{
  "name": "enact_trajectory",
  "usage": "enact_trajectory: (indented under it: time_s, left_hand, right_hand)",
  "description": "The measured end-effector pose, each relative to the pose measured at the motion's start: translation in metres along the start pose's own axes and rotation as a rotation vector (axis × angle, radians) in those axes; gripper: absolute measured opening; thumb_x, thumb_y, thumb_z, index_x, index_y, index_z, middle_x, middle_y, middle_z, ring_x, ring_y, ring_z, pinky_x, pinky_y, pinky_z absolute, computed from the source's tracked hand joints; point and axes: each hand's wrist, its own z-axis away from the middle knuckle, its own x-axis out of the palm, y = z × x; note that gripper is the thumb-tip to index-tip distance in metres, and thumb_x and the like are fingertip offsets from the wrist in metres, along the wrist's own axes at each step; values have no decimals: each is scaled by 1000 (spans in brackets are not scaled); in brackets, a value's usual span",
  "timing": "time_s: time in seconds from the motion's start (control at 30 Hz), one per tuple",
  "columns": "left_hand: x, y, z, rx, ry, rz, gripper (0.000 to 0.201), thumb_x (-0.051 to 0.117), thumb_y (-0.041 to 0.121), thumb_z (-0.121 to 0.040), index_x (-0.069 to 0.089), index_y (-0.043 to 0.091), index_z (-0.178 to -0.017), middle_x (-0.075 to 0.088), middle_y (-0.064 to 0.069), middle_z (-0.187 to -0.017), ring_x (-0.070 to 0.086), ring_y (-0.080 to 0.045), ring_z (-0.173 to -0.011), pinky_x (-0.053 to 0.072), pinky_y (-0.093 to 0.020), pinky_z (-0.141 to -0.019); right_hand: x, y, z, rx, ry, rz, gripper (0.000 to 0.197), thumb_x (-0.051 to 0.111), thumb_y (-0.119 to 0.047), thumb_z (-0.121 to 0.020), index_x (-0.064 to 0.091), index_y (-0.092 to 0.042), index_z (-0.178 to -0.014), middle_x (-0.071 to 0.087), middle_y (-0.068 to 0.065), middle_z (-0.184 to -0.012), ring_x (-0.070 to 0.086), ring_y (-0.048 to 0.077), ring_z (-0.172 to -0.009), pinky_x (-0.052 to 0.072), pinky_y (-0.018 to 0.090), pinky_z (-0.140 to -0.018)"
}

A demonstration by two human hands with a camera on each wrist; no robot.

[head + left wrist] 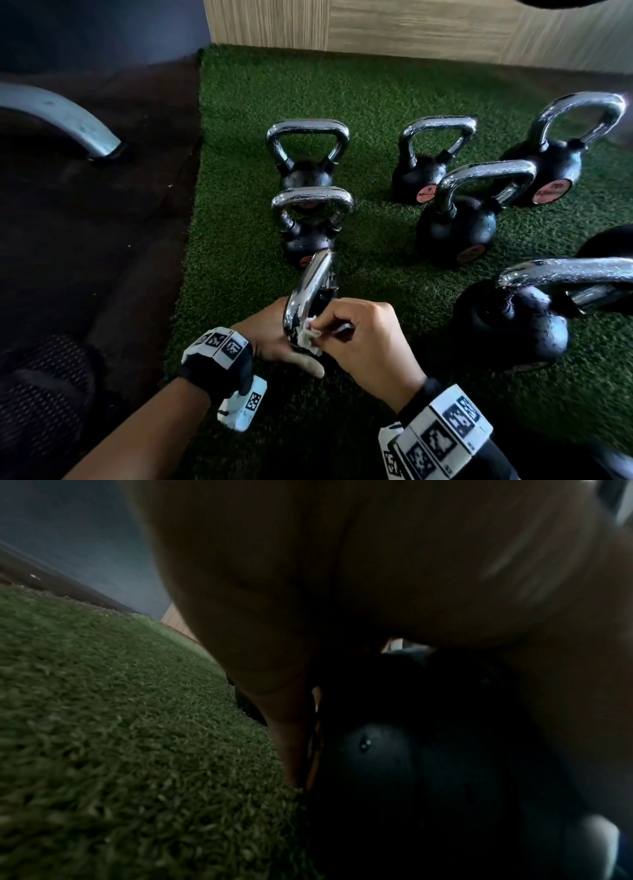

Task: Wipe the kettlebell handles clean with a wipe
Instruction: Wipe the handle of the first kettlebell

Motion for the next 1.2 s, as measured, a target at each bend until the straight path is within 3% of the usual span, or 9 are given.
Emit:
enact_trajectory:
  time_s: [0.1, 0.33, 0.5, 0.6, 0.67, 0.8, 0.9, 1.07, 1.2]
  left_hand:
    - [0, 1, 1, -53, 36, 53, 55, 98, 23, -66, 64, 43, -105, 70, 20, -106, 67, -4, -108, 52, -26, -96]
    - [-2, 0, 2, -60, -6, 21, 63, 96, 27, -68, 66, 12, -121, 71, 6, -117, 65, -6, -115, 50, -29, -104]
    - [-7, 9, -2, -25, -107, -169, 36, 88, 39, -77, 72, 17, -101, 61, 30, -102, 49, 23, -105, 35, -3, -93]
    - [-7, 13, -3, -4, -98, -150, 50, 90, 44, -71, 70, 27, -114, 59, 30, -115, 47, 20, -116, 37, -12, -104]
    - [-6, 12, -2, 0, -85, -43, 69, 96, 33, -68, 61, 42, -127, 61, 27, -127, 52, 9, -126, 40, -19, -111]
    - [-3, 15, -5, 7, -66, 33, 94, 101, 20, -59, 53, 43, -136, 61, 10, -136, 57, -7, -130, 47, -40, -111]
    - [-3, 19, -8, 51, -88, -73, 106, 102, 17, -55, 45, 63, -131, 52, 34, -131, 50, 12, -125, 39, -11, -106]
    - [0, 20, -8, 62, -101, -141, 96, 100, 26, -55, 57, 9, -139, 49, -2, -141, 47, -9, -132, 40, -20, -111]
    - [0, 23, -8, 97, -96, -113, 94, 100, 22, -56, 59, 13, -140, 47, 10, -144, 45, 4, -133, 37, -9, -107]
  right_hand:
    - [3, 4, 0, -13, 13, 21, 17, 90, -10, -68, 76, -19, -72, 73, -14, -75, 68, 0, -72, 50, 11, -66]
    - [11, 10, 3, -6, -34, 106, 14, 83, -7, -74, 80, -16, -85, 74, -9, -85, 68, 1, -79, 54, 17, -72]
    - [5, 13, -9, 35, -217, 153, 19, 73, -2, -85, 80, -15, -97, 66, -6, -95, 64, 3, -85, 48, 10, -75]
    - [1, 14, -14, 64, -280, 90, 24, 69, 6, -83, 79, -14, -94, 66, -6, -99, 64, 4, -89, 48, 8, -76]
    - [-2, 16, -15, 95, -321, 25, 25, 66, 6, -84, 78, -13, -95, 67, -8, -104, 65, 4, -96, 52, 17, -83]
    - [-5, 20, -16, 182, -393, -46, 34, 60, 11, -81, 75, -13, -100, 76, -4, -100, 71, 7, -92, 59, 33, -83]
    - [-5, 24, -10, 245, -424, -278, 38, 60, 17, -79, 76, -14, -93, 77, -6, -88, 71, 2, -81, 56, 19, -71]
    - [-4, 32, 3, 373, -349, -683, 21, 69, 5, -86, 80, -12, -90, 77, 3, -88, 71, 10, -78, 55, 19, -69]
    - [-2, 33, 3, 506, -191, -1011, 14, 74, -2, -77, 76, 1, -91, 76, 12, -84, 73, 14, -68, 56, 19, -58]
